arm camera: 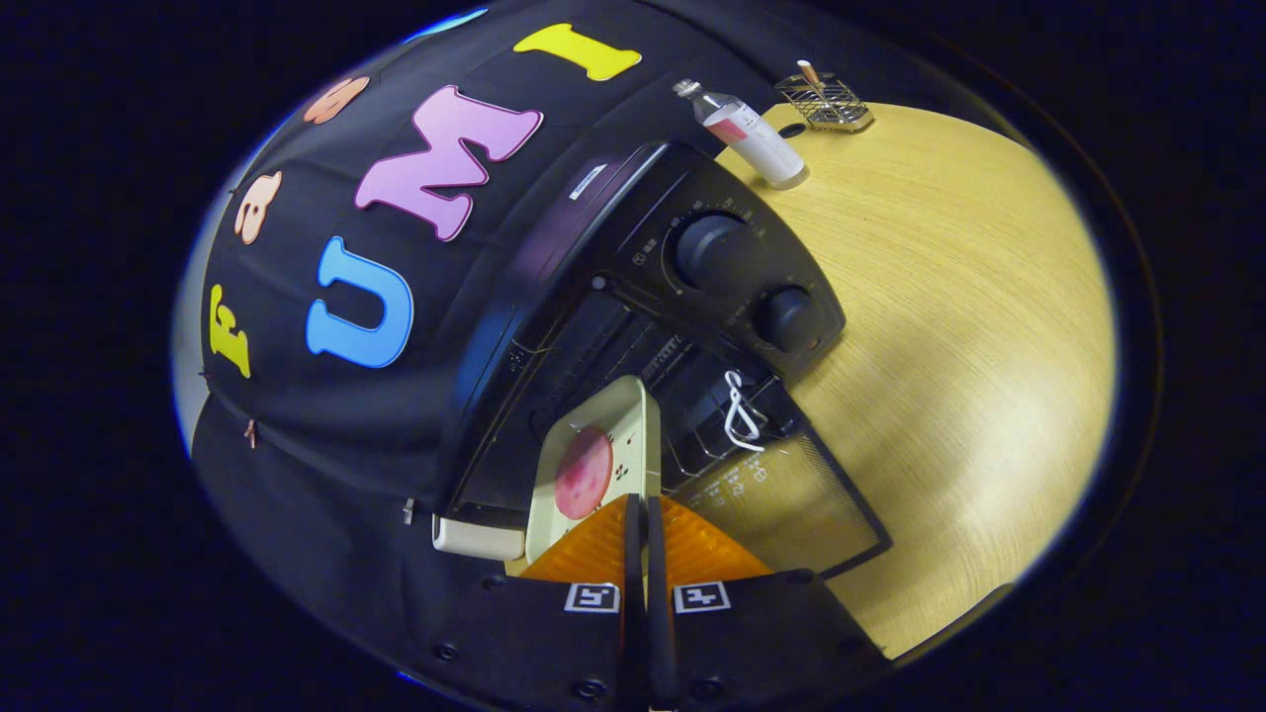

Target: Open the toaster oven, put the food inside, and close the toaster oven door.

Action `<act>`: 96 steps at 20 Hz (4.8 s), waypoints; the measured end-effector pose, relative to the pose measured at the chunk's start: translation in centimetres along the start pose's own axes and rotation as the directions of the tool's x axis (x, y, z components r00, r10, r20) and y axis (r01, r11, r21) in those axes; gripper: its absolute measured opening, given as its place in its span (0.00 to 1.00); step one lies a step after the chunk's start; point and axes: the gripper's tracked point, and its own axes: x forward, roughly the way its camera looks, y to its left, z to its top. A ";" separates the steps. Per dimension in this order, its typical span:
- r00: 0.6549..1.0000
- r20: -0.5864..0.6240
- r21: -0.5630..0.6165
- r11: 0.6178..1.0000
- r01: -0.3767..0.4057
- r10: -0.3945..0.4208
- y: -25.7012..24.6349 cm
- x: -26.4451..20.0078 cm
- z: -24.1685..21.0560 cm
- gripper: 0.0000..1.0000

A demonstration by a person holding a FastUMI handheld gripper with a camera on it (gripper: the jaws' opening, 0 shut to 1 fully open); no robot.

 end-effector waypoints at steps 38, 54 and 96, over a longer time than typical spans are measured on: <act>0.973 0.122 -0.826 0.524 0.209 -0.195 -1.7 -8.6 -8.4 0.99; 0.912 -0.011 -0.788 0.565 0.245 -0.410 -8.0 -2.3 -12.8 0.99; 0.771 0.593 -0.712 0.600 0.366 0.234 13.6 -29.0 8.7 0.98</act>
